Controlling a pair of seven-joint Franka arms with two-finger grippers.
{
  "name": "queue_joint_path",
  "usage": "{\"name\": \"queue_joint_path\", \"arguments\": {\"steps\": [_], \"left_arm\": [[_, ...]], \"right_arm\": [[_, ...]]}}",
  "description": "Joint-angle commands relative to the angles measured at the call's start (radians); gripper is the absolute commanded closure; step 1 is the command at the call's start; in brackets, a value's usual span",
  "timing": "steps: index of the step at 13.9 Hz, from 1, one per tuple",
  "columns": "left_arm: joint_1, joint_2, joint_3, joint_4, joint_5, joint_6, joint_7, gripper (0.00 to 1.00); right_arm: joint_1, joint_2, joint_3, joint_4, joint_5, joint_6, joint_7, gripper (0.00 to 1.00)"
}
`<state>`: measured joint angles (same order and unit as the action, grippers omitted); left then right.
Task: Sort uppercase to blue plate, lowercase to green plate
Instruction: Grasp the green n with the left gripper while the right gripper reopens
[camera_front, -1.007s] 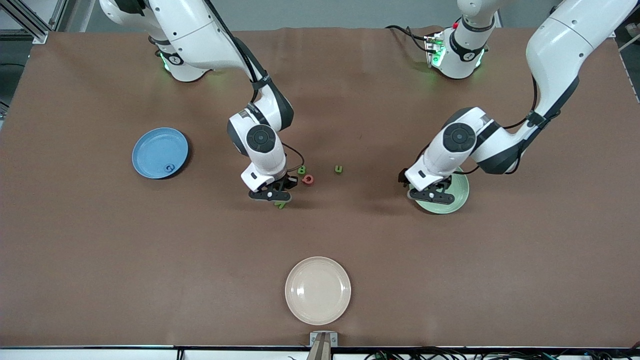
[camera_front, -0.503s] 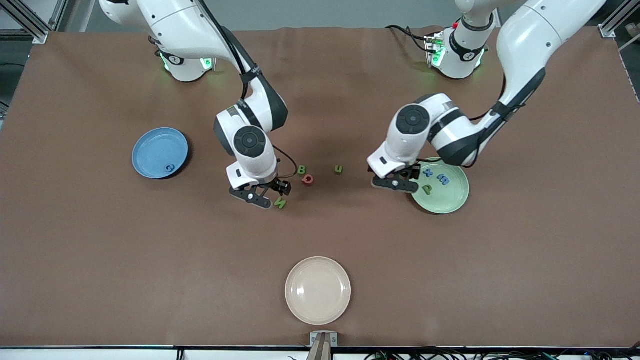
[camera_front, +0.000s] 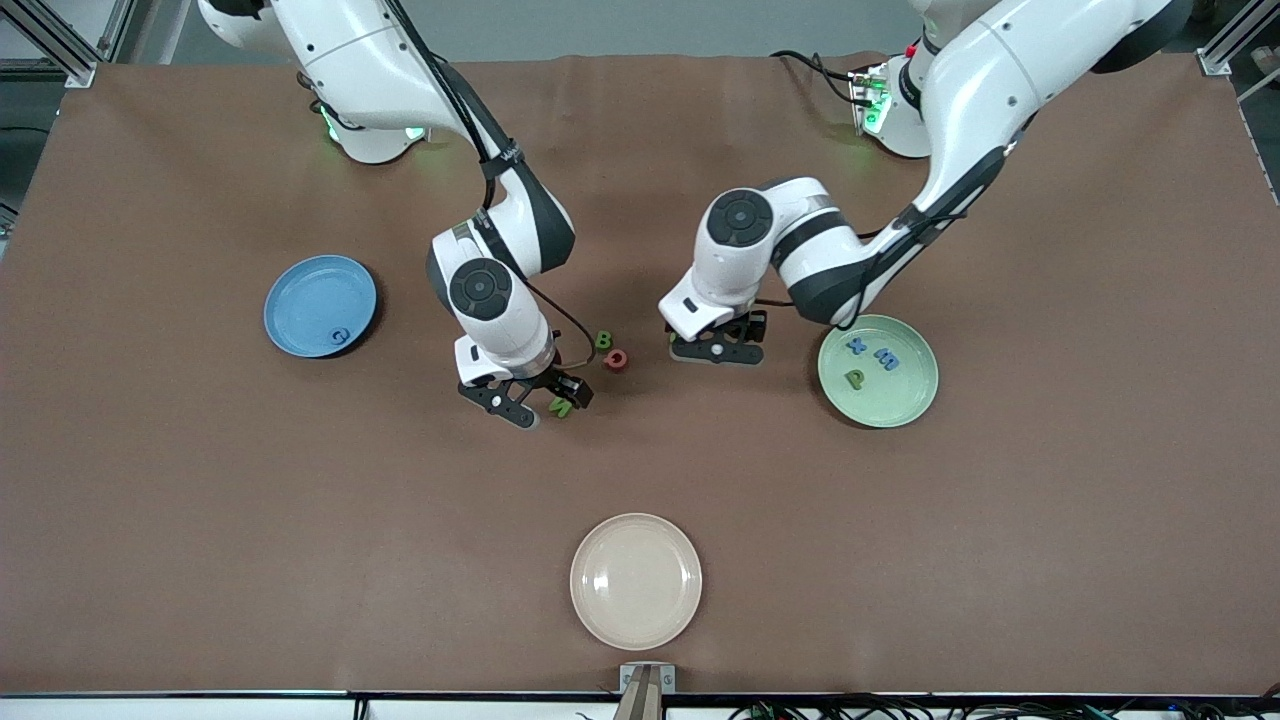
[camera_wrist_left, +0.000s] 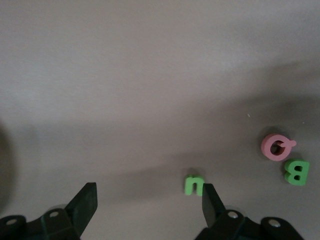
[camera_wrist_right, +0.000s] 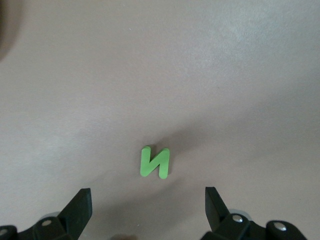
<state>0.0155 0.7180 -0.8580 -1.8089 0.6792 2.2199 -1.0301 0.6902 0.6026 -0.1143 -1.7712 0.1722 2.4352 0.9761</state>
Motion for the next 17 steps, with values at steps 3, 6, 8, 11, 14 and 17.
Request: {"name": "queue_joint_path", "arguments": {"steps": [3, 6, 8, 11, 14, 17], "left_arm": [[-0.129, 0.041, 0.096, 0.072, -0.01, 0.033, -0.06, 0.14], [-0.134, 0.084, 0.096, 0.072, -0.01, 0.087, -0.113, 0.28], [-0.138, 0.096, 0.097, 0.074, -0.007, 0.101, -0.125, 0.35], [-0.138, 0.113, 0.099, 0.072, -0.007, 0.103, -0.125, 0.44], [-0.157, 0.118, 0.126, 0.071, -0.009, 0.103, -0.125, 0.5], [-0.164, 0.118, 0.132, 0.069, -0.01, 0.101, -0.123, 0.57]], "right_arm": [[-0.011, 0.005, -0.001, 0.007, 0.01, -0.007, 0.013, 0.01], [-0.003, 0.009, -0.025, 0.045, 0.01, -0.009, 0.013, 0.0], [-0.018, 0.034, -0.031, 0.067, -0.028, 0.004, 0.007, 0.0], [-0.046, 0.031, -0.031, 0.099, -0.065, -0.073, 0.015, 0.0], [-0.058, 0.057, -0.031, 0.099, -0.114, -0.081, 0.013, 0.0], [-0.04, 0.056, -0.028, 0.096, -0.112, -0.088, 0.039, 0.0]]}}
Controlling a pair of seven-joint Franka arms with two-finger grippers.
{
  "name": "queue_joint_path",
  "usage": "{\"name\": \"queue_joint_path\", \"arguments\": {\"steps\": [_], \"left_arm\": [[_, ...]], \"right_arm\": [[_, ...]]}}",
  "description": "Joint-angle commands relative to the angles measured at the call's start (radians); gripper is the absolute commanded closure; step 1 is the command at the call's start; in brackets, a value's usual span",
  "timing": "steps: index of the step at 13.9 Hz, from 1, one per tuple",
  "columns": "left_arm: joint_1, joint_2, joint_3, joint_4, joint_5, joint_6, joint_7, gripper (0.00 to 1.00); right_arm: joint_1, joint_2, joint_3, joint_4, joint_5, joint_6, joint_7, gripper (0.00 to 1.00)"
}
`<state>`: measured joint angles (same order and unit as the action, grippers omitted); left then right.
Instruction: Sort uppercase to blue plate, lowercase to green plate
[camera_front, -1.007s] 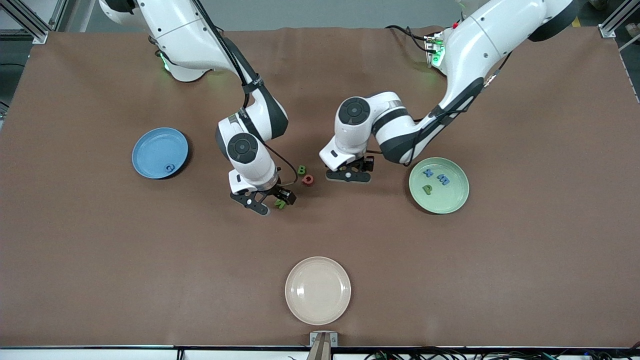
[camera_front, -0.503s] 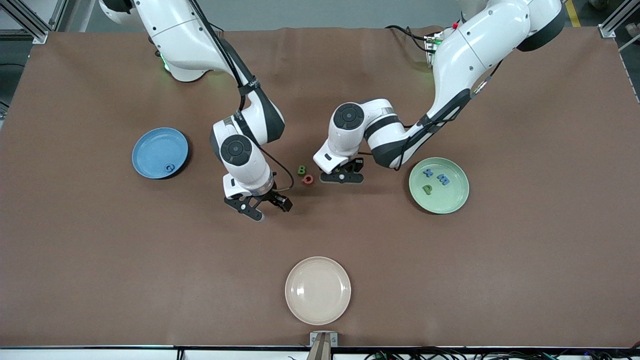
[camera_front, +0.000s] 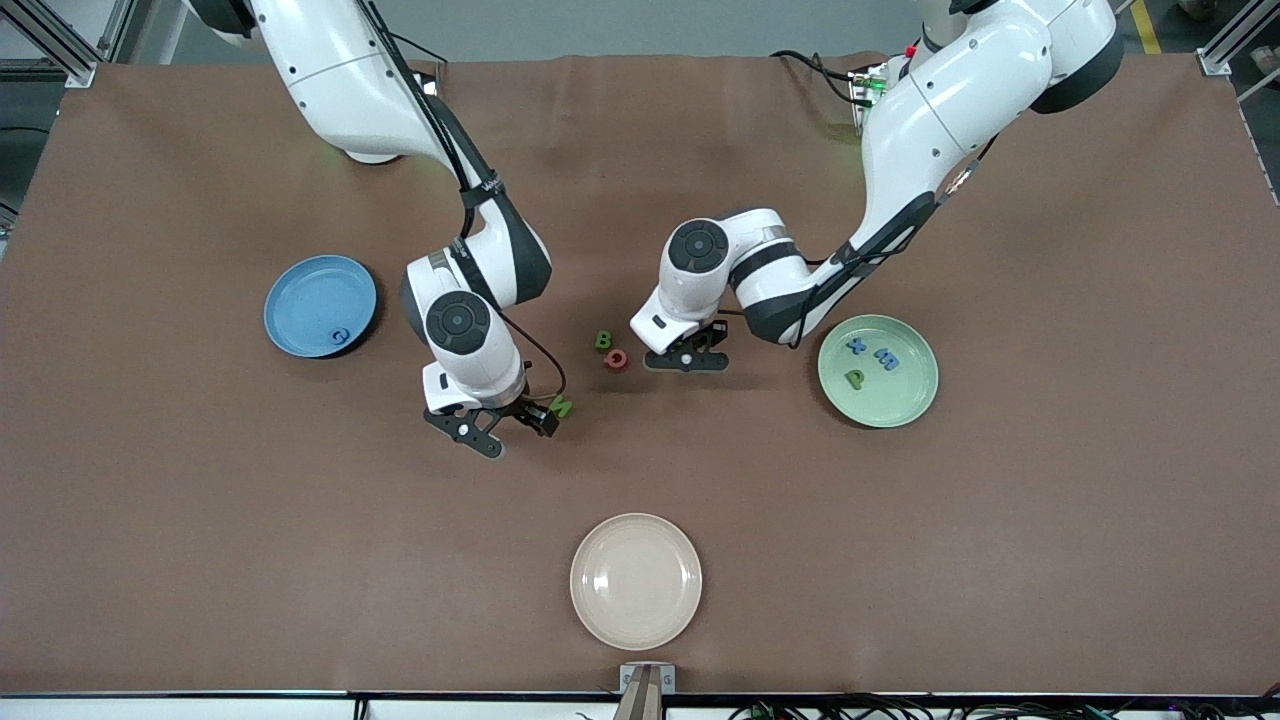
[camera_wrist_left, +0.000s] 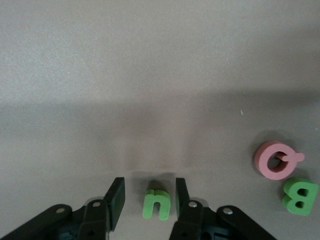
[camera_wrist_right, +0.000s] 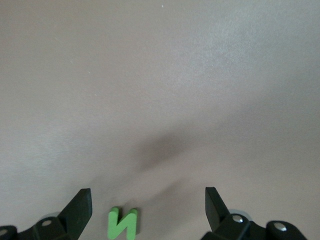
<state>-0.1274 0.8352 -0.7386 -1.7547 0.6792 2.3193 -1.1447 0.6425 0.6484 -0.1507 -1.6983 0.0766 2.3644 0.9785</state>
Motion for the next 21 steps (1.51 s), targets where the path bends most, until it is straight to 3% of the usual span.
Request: {"name": "queue_joint_path", "arguments": {"steps": [1, 8, 12, 16, 20, 21], "left_arm": [[-0.021, 0.002, 0.013, 0.015, -0.01, 0.002, -0.009, 0.57], [-0.021, 0.025, 0.013, 0.018, -0.01, 0.002, -0.012, 0.57], [-0.021, 0.024, 0.013, 0.018, -0.01, 0.002, -0.013, 0.72], [-0.018, 0.019, 0.013, 0.014, -0.01, -0.001, -0.012, 0.97], [0.028, -0.025, -0.004, -0.009, -0.01, -0.026, -0.007, 0.99], [0.07, -0.036, -0.042, -0.019, -0.01, -0.043, -0.004, 0.99]], "right_arm": [[0.022, 0.011, 0.01, 0.023, -0.017, -0.01, 0.063, 0.0], [0.039, 0.086, 0.01, 0.025, -0.012, 0.062, 0.153, 0.0], [0.042, 0.114, 0.011, 0.034, -0.009, 0.094, 0.166, 0.01], [0.057, 0.131, 0.014, 0.037, 0.003, 0.108, 0.169, 0.01], [0.094, 0.129, 0.014, 0.037, 0.045, 0.105, 0.17, 0.02], [0.101, 0.128, 0.014, 0.037, 0.045, 0.102, 0.18, 0.03]]}}
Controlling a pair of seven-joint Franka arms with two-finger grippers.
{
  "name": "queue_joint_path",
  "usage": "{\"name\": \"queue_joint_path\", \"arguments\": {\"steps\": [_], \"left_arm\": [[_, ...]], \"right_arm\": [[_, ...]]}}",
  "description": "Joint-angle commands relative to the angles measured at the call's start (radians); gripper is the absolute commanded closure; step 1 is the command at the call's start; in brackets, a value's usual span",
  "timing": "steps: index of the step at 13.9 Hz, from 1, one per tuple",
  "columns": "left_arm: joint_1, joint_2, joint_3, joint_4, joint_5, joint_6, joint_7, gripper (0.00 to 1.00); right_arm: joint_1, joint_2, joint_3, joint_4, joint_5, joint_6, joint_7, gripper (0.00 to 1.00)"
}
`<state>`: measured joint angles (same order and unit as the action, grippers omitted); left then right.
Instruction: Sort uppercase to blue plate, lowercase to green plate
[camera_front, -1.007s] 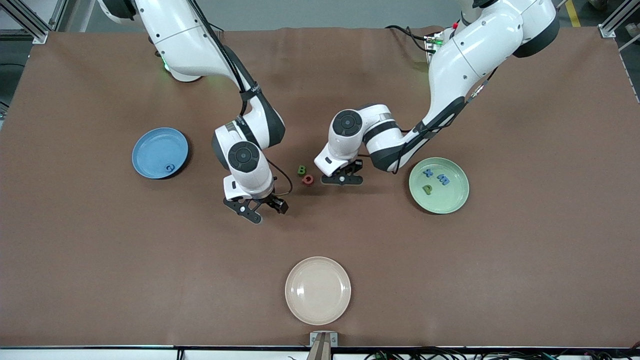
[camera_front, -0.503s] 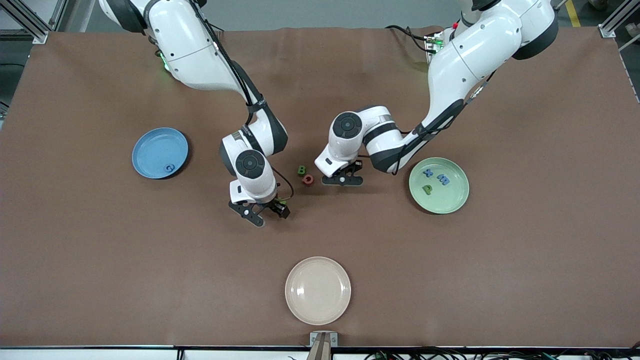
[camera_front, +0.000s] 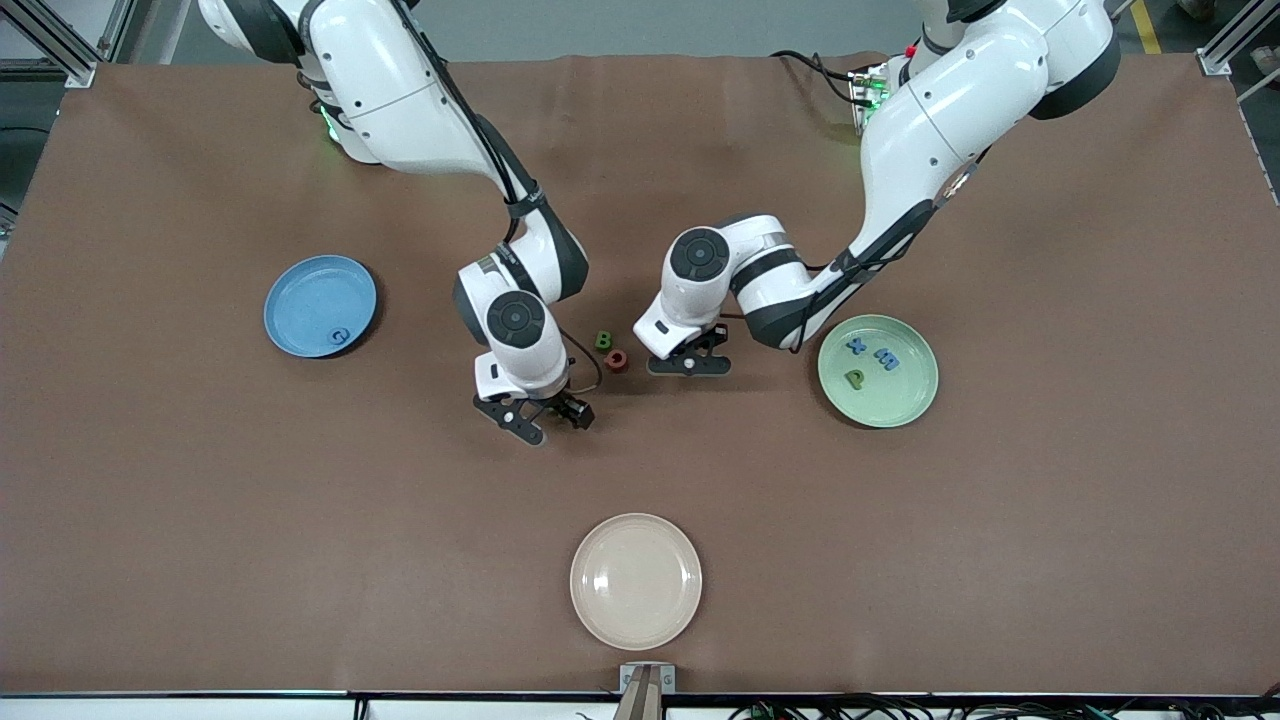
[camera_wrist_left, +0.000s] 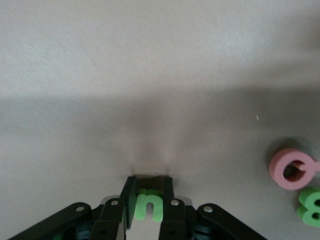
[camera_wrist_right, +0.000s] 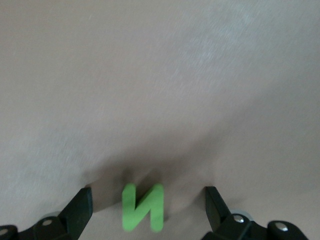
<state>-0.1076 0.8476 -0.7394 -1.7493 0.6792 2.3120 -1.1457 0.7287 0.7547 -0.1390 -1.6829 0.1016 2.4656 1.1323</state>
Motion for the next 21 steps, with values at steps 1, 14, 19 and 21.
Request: {"name": "queue_joint_path", "arguments": {"steps": [1, 14, 19, 21], "left_arm": [[0.102, -0.048, -0.093, -0.032, -0.01, -0.066, 0.0, 1.0], [0.824, -0.048, -0.495, -0.242, 0.149, -0.28, 0.284, 1.0], [0.94, -0.033, -0.489, -0.314, 0.279, -0.232, 0.354, 1.0], [0.945, -0.032, -0.462, -0.322, 0.312, -0.178, 0.359, 1.0]], "right_arm": [[0.015, 0.021, 0.002, 0.02, 0.018, 0.003, 0.026, 0.03], [-0.017, 0.021, -0.002, 0.02, 0.004, 0.009, -0.025, 0.22], [-0.008, 0.021, -0.002, 0.015, 0.006, 0.003, -0.02, 0.44], [-0.014, 0.021, -0.002, 0.017, 0.006, -0.005, -0.031, 0.66]]}}
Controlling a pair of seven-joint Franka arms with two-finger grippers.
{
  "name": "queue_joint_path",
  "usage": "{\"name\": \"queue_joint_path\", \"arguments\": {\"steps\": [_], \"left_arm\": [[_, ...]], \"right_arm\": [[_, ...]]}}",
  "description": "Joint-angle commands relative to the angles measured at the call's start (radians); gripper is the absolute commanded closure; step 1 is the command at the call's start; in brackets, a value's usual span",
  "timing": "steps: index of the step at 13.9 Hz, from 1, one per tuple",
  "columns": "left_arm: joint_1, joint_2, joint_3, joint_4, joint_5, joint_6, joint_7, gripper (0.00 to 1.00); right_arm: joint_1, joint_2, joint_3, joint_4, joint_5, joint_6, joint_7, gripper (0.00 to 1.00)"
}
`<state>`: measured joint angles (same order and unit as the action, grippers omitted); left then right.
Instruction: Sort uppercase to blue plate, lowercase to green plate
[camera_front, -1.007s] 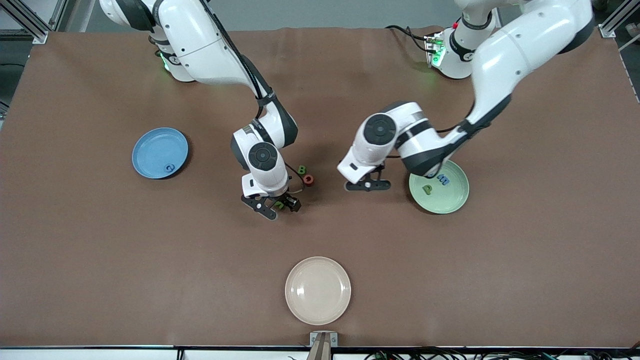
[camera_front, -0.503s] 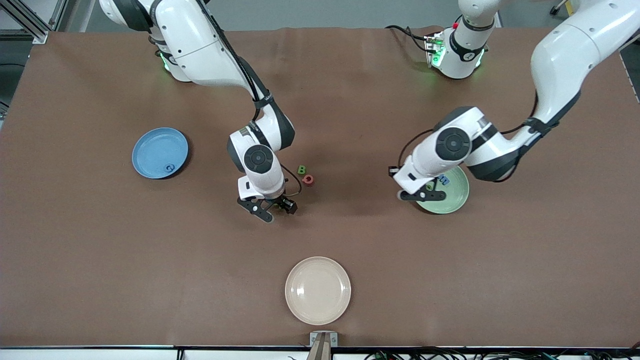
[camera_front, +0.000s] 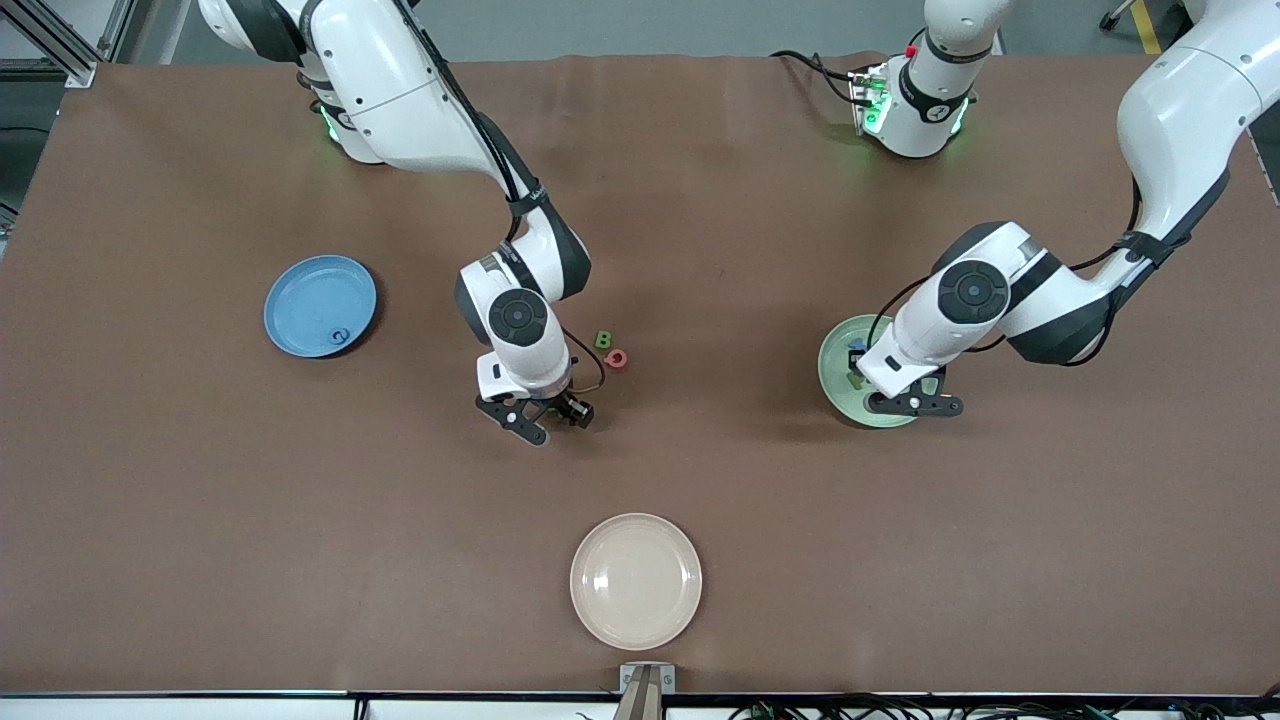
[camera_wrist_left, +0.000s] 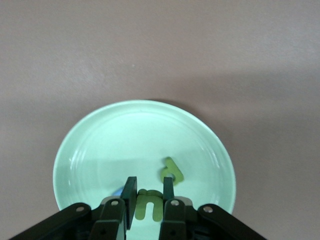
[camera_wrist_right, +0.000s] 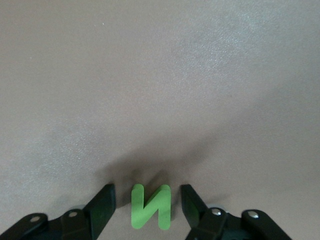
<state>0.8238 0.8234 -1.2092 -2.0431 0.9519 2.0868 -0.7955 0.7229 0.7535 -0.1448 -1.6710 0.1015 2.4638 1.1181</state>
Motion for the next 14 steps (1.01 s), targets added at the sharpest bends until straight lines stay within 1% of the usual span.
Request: {"name": "queue_joint_path", "arguments": {"steps": [1, 2, 3, 4, 6, 7, 8, 10, 11, 13, 14], "left_arm": [[0.012, -0.003, 0.028, -0.028, 0.051, 0.065, 0.016, 1.0], [0.012, 0.002, 0.039, -0.029, 0.056, 0.087, 0.028, 1.0], [0.012, 0.002, 0.06, -0.037, 0.059, 0.111, 0.036, 1.0], [0.011, 0.002, 0.071, -0.045, 0.059, 0.133, 0.036, 0.99], [0.011, 0.002, 0.077, -0.051, 0.059, 0.144, 0.036, 0.97], [0.011, 0.002, 0.077, -0.051, 0.059, 0.144, 0.036, 0.9], [0.011, 0.0, 0.077, -0.051, 0.057, 0.144, 0.039, 0.65], [0.011, -0.004, 0.077, -0.042, 0.059, 0.144, 0.099, 0.05], [0.011, -0.004, 0.077, -0.037, 0.059, 0.144, 0.11, 0.0], [0.012, -0.012, 0.074, -0.029, 0.054, 0.139, 0.111, 0.0], [0.009, -0.013, 0.071, -0.016, 0.047, 0.131, 0.11, 0.0]], "right_arm": [[-0.011, 0.021, 0.004, 0.007, 0.006, -0.005, -0.015, 0.78], [-0.013, 0.02, 0.004, 0.005, 0.007, -0.012, -0.017, 0.9], [-0.014, 0.02, 0.004, 0.005, 0.007, -0.019, -0.017, 0.97], [-0.019, 0.02, 0.004, 0.005, 0.006, -0.023, -0.018, 0.99], [-0.03, 0.013, 0.004, 0.007, 0.006, -0.055, -0.02, 1.0], [-0.039, 0.009, 0.001, 0.007, 0.003, -0.098, -0.026, 1.0], [-0.052, -0.012, 0.001, 0.007, 0.003, -0.15, -0.049, 1.0], [-0.083, -0.06, -0.001, 0.008, 0.003, -0.251, -0.093, 1.0], [-0.108, -0.089, -0.001, 0.005, 0.004, -0.294, -0.119, 1.0], [-0.135, -0.143, -0.01, -0.004, -0.005, -0.427, -0.219, 1.0], [-0.138, -0.164, -0.034, -0.009, -0.028, -0.483, -0.256, 1.0]]}}
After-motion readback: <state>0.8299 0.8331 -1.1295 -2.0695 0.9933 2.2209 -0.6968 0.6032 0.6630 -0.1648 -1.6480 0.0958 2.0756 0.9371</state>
